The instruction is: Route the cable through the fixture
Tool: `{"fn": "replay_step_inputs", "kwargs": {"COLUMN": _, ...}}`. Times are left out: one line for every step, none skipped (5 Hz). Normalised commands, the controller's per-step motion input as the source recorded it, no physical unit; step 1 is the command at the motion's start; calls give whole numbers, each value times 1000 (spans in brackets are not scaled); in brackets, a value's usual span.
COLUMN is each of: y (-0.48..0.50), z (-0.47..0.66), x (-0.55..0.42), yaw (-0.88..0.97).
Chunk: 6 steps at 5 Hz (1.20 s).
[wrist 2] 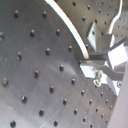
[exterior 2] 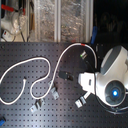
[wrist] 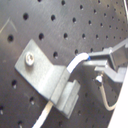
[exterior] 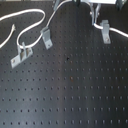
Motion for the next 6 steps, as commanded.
{"fn": "replay_step_inputs", "kwargs": {"y": 20, "z": 248, "x": 5, "yaw": -1000}}
{"fn": "replay_step_inputs", "kwargs": {"y": 16, "z": 238, "x": 3, "yaw": -1000}}
{"fn": "replay_step_inputs", "kwargs": {"y": 9, "z": 224, "x": 2, "yaw": -1000}}
{"fn": "replay_step_inputs", "kwargs": {"y": 6, "z": 203, "x": 2, "yaw": -1000}}
{"fn": "replay_step_inputs", "kwargs": {"y": 1, "z": 181, "x": 3, "yaw": -1000}}
{"fn": "replay_step_inputs", "kwargs": {"y": 1, "z": 163, "x": 2, "yaw": -1000}}
